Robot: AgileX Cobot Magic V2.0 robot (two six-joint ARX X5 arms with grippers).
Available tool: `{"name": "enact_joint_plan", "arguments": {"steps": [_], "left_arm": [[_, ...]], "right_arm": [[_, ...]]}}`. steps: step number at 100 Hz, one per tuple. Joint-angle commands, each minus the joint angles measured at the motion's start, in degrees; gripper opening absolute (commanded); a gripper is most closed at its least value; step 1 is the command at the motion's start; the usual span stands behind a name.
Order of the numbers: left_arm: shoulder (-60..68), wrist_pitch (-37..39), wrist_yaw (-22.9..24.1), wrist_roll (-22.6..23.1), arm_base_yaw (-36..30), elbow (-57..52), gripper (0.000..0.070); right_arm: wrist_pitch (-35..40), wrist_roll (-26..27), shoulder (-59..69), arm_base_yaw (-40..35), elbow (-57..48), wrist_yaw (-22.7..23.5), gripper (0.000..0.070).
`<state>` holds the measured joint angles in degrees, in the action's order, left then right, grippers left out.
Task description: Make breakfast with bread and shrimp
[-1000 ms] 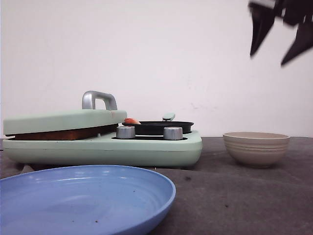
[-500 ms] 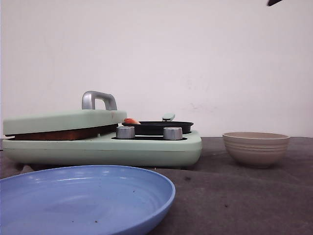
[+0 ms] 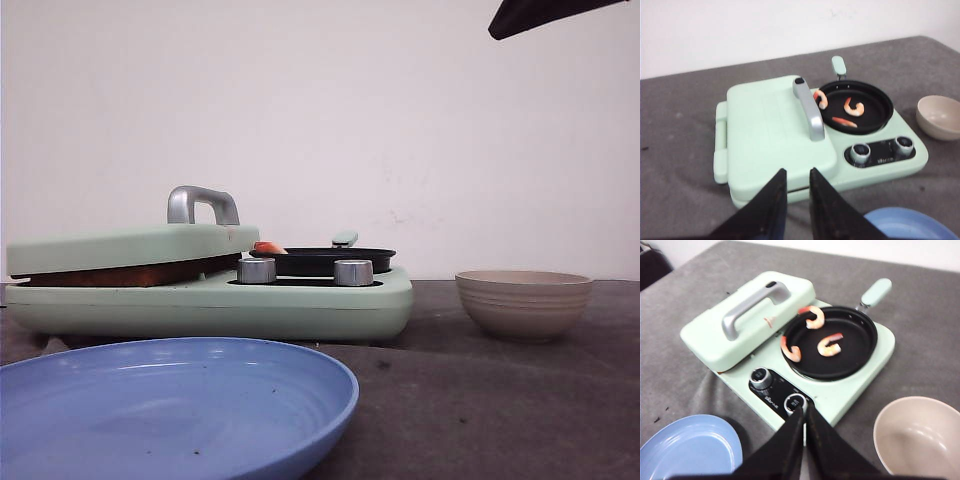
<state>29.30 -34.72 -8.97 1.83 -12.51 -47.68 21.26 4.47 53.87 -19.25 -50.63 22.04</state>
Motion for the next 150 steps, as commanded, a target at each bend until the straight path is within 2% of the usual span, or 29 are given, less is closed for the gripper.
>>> {"name": "enact_joint_plan", "arguments": {"steps": [1,20,38,54,88,104,123,150], "left_arm": [[0.2,2.5,-0.7,-1.7,-0.2,0.0,0.0],[-0.2,9.4,-3.7,-7.9,-0.2,2.2,0.0],[-3.9,16.7,-4.2,-11.8,-0.2,7.6,0.0],[-10.3,20.7,-3.4,-12.5,-0.2,14.7,0.0],[-21.4,20.5,-1.2,-14.2,-0.2,28.1,0.0],[-22.8,19.1,0.4,-15.3,-0.2,28.3,0.0],[-22.9,18.9,0.3,-23.9,-0.2,28.3,0.0],[-22.9,19.5,0.3,-23.8,-0.2,28.3,0.0]], "right_arm": [[-2.7,-0.4,-1.6,-0.8,1.4,-0.5,0.0],[-8.4,0.4,-8.7,-3.5,8.5,-1.6,0.0],[-11.3,2.1,-17.0,-7.1,17.0,-6.5,0.0],[-14.8,4.3,-23.3,-8.9,25.4,-9.0,0.0],[-15.7,4.5,-33.4,-9.2,38.1,-10.1,0.0],[-14.7,4.6,-34.5,-9.1,39.1,-11.5,0.0],[-14.0,4.5,-34.5,-9.1,39.1,-11.6,0.0],[-15.7,4.5,-34.5,-9.1,39.1,-11.6,0.0]]}}
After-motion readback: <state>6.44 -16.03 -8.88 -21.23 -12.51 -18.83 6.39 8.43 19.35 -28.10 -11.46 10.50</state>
